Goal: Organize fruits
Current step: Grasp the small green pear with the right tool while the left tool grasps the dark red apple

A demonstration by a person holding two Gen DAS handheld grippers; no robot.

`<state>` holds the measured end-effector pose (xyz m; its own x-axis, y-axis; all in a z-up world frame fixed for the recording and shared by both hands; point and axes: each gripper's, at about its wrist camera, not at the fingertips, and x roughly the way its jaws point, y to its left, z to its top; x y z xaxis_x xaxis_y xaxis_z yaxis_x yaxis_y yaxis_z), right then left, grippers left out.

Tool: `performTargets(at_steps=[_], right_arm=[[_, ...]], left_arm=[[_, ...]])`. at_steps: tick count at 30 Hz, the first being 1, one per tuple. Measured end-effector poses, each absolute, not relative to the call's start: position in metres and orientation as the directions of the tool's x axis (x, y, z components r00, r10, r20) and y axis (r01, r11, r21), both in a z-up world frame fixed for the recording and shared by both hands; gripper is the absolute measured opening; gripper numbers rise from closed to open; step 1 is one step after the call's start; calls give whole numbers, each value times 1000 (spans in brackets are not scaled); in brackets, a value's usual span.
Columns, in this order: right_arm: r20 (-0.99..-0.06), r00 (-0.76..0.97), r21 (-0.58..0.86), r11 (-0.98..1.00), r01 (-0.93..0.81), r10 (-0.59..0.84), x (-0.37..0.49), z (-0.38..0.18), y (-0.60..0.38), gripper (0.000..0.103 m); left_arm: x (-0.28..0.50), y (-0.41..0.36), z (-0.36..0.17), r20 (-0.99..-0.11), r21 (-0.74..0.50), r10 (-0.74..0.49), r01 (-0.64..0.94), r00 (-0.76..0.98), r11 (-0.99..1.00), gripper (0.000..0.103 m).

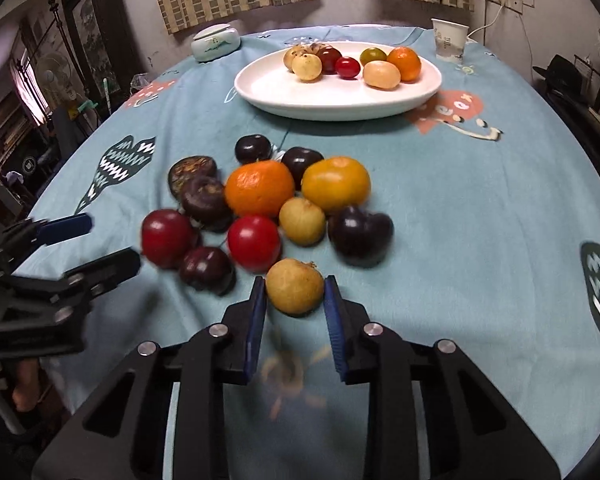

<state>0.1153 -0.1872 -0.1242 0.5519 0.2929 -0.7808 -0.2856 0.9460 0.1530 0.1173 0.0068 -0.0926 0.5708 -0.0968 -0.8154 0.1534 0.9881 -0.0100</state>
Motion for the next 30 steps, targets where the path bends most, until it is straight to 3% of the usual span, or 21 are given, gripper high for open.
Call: performTargets(at_steps=[4,8,13,15,16,30], right_arm=[[-786,558,132,954,-270,267,88,-120,-199,29],[-779,566,151,957,-246,268,78,-117,-212,30],[-767,574,182,955,-233,286,76,-117,-221,30],[-767,573,192,955,-226,290,78,-118,-223,29],[-765,573,197,954,-224,292,80,-119,-224,29],[-719,628,192,953,-233,298,83,-97,-219,30]], left_arm=[[121,0,-96,-820,-24,-123,180,560,983,90],[129,-7,-102,-825,-56,-157,198,543,979,79],[136,-25,-114,-828,-9,-130,219,545,976,64],[139,-25,-112,-824,-34,-151,219,546,975,53],[139,-26,-111,-821,-47,-167,227,546,973,40],[120,-7,-72,-774,-127,-235,219,588,967,39]])
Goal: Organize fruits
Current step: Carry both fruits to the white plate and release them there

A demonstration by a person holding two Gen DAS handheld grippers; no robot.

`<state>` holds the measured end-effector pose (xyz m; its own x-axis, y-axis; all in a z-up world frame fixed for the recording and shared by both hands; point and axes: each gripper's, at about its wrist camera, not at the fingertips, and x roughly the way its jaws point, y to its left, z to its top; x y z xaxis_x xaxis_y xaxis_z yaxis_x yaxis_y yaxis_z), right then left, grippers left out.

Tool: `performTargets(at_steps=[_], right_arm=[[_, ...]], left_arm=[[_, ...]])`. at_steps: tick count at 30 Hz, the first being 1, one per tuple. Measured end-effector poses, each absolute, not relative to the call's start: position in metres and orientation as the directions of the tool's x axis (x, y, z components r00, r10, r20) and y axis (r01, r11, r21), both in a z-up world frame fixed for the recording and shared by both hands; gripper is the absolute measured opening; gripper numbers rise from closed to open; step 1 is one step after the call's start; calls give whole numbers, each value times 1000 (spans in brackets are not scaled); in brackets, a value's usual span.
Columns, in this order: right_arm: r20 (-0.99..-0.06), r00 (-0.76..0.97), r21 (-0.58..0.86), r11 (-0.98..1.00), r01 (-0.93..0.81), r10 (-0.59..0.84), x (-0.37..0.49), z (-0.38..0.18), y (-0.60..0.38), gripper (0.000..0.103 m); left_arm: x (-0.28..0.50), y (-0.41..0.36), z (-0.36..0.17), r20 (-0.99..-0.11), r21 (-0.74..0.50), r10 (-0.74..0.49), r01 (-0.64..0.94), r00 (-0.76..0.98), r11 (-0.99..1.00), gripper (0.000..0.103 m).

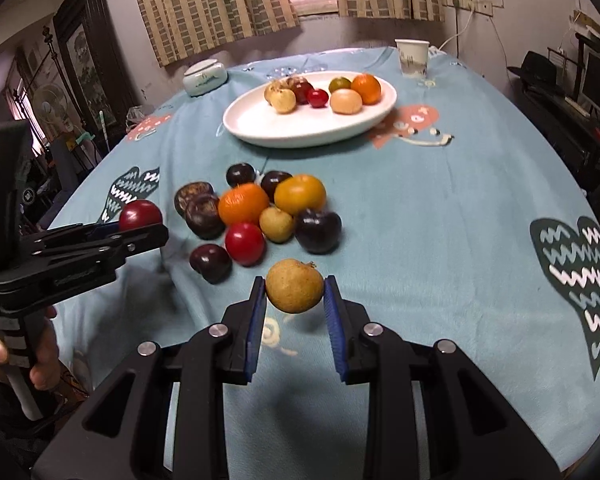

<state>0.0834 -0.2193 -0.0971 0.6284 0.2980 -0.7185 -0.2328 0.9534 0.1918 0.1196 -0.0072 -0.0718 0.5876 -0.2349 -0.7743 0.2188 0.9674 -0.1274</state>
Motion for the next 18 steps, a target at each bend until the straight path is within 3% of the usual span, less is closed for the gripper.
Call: performTargets(at_steps=[11,18], right_arm=[[-705,639,181,949,-258,308,92,-84,-210,30],[-686,653,138,939,-316,321,146,-47,-201,29]], left_arm=[[124,-12,-45,-762,-121,-255,256,595,959,39],[198,-17,-8,-765,-88,-227,251,603,964,39]])
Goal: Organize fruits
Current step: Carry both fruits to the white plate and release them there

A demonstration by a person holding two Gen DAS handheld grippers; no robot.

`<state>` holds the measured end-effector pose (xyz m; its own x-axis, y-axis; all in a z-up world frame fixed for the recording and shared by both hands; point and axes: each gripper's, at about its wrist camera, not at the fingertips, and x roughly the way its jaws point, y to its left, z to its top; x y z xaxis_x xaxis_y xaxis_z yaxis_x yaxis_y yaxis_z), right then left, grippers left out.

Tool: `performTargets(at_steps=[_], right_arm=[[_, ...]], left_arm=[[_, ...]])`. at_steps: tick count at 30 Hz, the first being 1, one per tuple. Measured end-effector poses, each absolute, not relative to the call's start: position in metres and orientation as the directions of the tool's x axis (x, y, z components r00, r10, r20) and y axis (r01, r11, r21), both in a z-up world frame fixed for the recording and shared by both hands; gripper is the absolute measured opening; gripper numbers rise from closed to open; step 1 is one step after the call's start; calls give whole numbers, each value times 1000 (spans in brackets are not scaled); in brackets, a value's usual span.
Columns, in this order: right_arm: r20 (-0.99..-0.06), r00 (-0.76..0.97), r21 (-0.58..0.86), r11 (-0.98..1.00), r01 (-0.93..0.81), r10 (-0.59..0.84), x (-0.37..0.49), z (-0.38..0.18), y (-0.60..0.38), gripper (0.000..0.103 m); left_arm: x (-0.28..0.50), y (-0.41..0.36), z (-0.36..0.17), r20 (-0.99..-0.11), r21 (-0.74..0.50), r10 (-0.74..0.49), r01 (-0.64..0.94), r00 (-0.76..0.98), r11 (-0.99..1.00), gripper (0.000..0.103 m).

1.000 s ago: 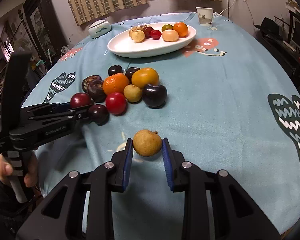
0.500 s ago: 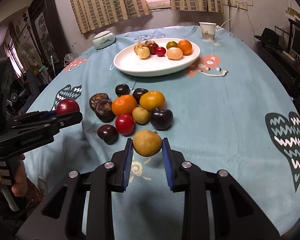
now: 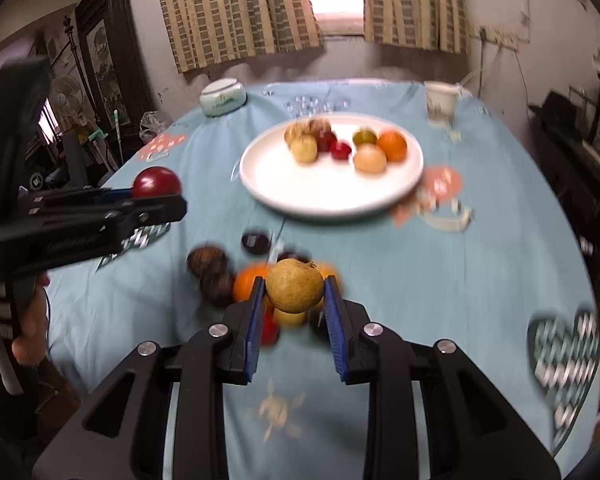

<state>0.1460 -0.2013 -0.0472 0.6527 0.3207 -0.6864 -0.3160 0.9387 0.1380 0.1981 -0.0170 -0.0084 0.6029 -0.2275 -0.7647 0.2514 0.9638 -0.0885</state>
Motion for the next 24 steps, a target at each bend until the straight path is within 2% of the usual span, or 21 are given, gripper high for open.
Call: performTargets(at_steps=[6,12,24], right_arm=[[-699,636,157,938,-308,326,236,-38,-193,29],[-776,545,153,933,-325,317,329,-65,-169,29],[-804,518,126,934,-334,294,363,-90,-160,30]], left_arm=[[295,-23,-14,-812,-28,-134,192,568,981,39],[363,-22,-43,-858,-37,-108,149,503,988,40],[401,-22,-66,-878,-70,-126,136,463,988,40]])
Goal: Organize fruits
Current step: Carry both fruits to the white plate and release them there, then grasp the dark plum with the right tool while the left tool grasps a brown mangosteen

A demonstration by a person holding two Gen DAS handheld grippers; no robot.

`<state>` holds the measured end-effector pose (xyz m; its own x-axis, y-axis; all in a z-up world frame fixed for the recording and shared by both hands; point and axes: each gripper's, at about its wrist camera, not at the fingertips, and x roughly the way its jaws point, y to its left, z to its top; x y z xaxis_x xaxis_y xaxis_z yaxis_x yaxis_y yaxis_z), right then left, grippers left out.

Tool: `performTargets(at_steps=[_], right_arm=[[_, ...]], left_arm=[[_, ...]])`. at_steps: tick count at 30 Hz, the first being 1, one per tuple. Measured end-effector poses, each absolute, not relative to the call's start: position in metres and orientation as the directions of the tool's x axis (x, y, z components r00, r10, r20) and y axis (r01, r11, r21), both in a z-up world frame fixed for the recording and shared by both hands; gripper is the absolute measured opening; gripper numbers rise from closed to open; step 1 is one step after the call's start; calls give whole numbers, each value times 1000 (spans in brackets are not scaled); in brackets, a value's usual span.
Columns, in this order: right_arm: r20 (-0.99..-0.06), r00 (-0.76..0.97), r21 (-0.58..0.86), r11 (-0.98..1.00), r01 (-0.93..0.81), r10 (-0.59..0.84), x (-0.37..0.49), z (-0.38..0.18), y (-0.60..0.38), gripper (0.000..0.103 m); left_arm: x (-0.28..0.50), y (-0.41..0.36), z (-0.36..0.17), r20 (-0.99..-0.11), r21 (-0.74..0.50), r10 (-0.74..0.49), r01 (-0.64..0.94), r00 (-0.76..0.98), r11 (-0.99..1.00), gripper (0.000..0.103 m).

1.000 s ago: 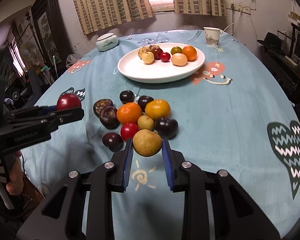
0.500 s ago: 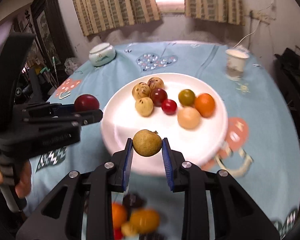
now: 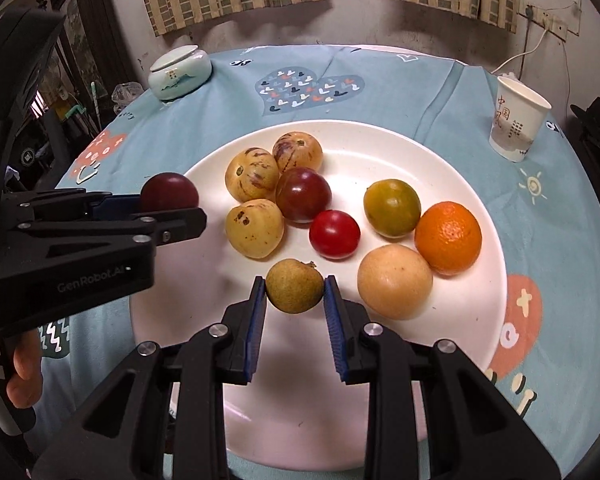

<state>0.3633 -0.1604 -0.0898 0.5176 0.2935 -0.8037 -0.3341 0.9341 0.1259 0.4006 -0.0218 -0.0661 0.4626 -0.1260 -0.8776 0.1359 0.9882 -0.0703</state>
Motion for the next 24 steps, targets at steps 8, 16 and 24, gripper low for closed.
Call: performTargets(at_steps=[8,16,24], right_arm=[[-805,564,-4,950,-313,183,365,-88,-151,56],[-717,675,-63,949,-309,173,286,-34,-181,77],[-670,718,-42,956,-290,188,149,-41,-196,99]], left_arm=[[392,-23,-41,-849,-68,-129,136,512,988,69],[312,-3,5,-780,-81,-152,143,606,986,85],[180,3,-23,-760,-135,-204,156,617,978,93]])
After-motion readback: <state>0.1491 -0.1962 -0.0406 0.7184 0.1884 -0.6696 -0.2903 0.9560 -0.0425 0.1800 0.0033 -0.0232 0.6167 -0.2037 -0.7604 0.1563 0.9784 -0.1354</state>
